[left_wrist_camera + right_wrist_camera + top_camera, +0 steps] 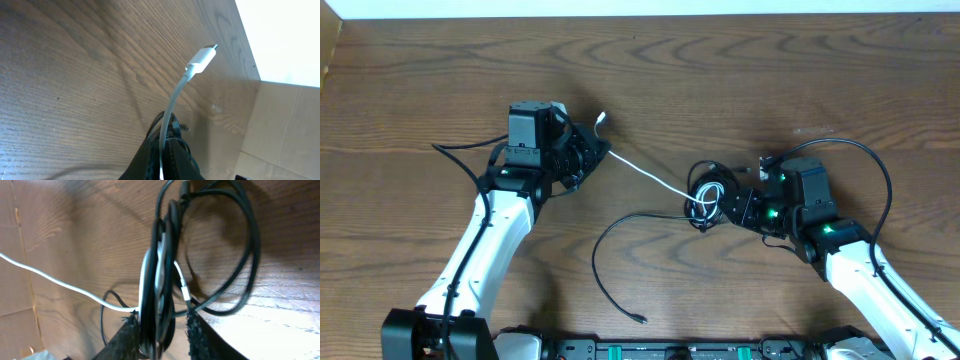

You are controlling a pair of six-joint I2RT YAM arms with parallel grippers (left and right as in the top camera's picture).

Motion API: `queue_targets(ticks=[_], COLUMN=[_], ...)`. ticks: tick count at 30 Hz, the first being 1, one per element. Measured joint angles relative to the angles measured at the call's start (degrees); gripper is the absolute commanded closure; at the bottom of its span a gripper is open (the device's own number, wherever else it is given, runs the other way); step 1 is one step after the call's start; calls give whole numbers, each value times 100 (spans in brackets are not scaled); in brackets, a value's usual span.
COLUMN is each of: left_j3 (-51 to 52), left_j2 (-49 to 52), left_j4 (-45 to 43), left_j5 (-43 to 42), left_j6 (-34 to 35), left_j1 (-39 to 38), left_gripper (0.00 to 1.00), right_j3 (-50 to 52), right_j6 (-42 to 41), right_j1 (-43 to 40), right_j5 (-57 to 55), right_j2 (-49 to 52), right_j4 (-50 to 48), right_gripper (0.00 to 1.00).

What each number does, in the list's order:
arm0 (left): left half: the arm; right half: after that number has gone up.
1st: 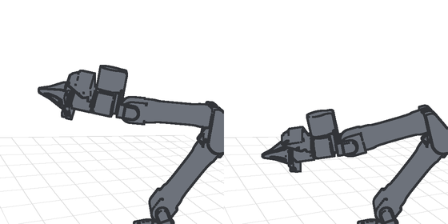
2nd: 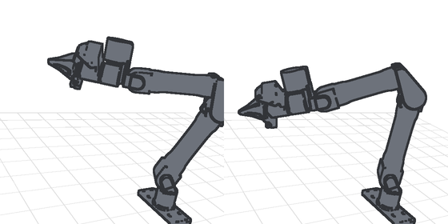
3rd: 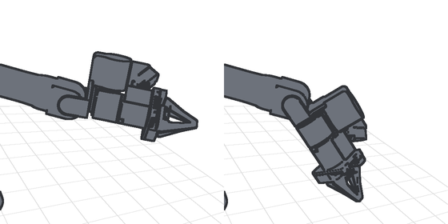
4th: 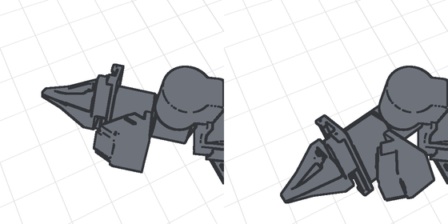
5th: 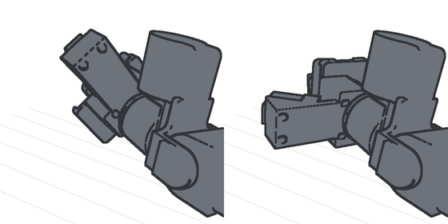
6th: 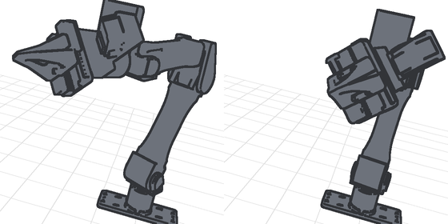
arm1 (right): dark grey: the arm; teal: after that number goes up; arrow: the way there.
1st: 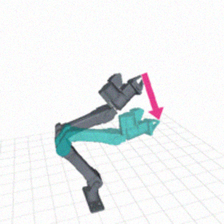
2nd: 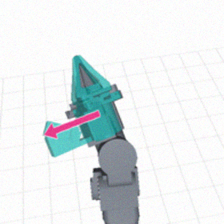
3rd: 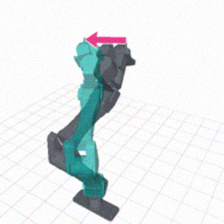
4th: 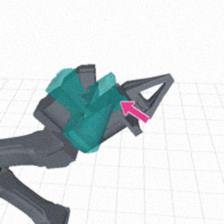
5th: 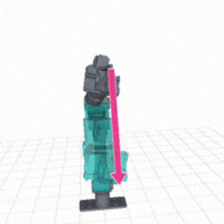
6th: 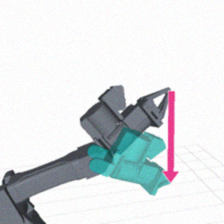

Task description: Untangle cables

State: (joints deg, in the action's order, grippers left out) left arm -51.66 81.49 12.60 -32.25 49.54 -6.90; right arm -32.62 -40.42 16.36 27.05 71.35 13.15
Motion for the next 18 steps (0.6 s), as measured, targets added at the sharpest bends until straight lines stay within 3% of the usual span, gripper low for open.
queue_targets(ticks=[8, 18], left_j3=[0, 0], left_j2=[0, 0], left_j4=[-2, 20], left_j5=[0, 4], left_j6=[-205, -308], left_j1=[0, 0], left_gripper=[92, 92], right_j3=[0, 0], right_j6=[13, 20], right_j1=[0, 0], right_j5=[-173, -616], right_j2=[0, 0], right_j4=[205, 632], right_gripper=[62, 68])
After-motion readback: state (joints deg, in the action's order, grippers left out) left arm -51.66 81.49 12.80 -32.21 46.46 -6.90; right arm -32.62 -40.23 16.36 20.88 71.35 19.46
